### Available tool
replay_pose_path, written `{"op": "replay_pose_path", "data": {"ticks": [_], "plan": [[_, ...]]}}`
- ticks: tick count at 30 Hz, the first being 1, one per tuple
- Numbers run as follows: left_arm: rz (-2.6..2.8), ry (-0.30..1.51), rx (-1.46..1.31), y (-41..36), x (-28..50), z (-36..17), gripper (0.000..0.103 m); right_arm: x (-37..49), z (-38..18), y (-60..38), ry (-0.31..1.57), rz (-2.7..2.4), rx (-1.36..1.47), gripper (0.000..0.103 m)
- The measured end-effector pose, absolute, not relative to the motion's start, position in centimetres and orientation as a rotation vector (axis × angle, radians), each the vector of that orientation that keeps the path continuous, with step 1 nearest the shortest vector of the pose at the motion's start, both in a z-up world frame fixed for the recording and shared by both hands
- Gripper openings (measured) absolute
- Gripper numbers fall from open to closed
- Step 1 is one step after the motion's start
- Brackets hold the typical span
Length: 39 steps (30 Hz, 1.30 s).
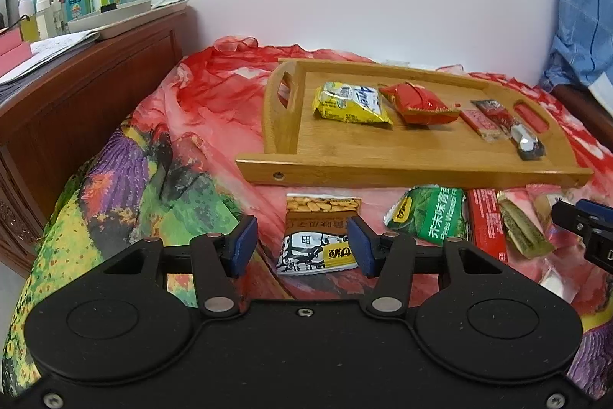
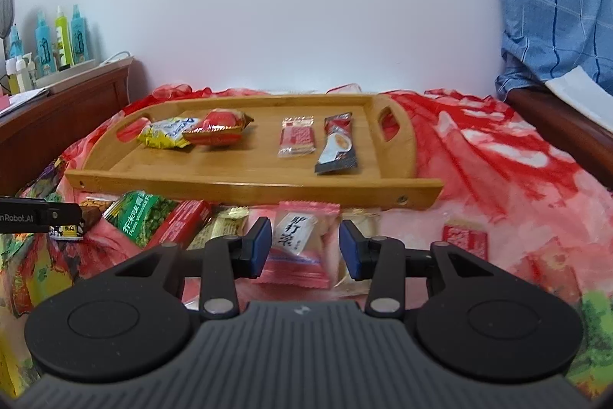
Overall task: Organize snacks
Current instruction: 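Grasp the peanut pack with the left tool while the right tool grasps the pink-white candy pack, then lift the peanut pack and pink-white candy pack over the tray with both tools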
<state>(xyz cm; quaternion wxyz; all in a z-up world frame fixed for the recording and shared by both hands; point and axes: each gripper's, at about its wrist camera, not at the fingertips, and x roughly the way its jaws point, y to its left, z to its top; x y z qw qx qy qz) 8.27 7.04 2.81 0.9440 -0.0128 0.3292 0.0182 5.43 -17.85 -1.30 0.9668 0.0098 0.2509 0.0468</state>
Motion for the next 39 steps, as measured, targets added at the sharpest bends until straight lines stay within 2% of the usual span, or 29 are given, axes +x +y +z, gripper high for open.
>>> {"op": "replay_pose_path", "data": {"ticks": [20, 21, 22, 24, 39], "plan": [[0.059, 0.713, -0.052, 6.3, 9.3, 1.5, 0.058, 6.5, -2.8, -16.2, 0.524, 0.074, -0.011, 0.048], [0.057, 0.712, -0.052, 6.3, 9.2, 1.5, 0.055, 6.5, -2.8, -16.2, 0.524, 0.073, -0.009, 0.047], [0.049, 0.711, -0.053, 6.2, 9.2, 1.5, 0.048, 6.5, -2.7, -16.3, 0.525, 0.074, -0.007, 0.046], [0.038, 0.708, -0.050, 6.1, 9.1, 1.6, 0.048, 6.6, -2.7, -16.3, 0.527, 0.066, -0.010, 0.042], [0.020, 0.690, -0.053, 5.8, 7.6, 3.6, 0.043, 5.5, -1.4, -16.5, 0.545, 0.125, -0.011, 0.036]]}}
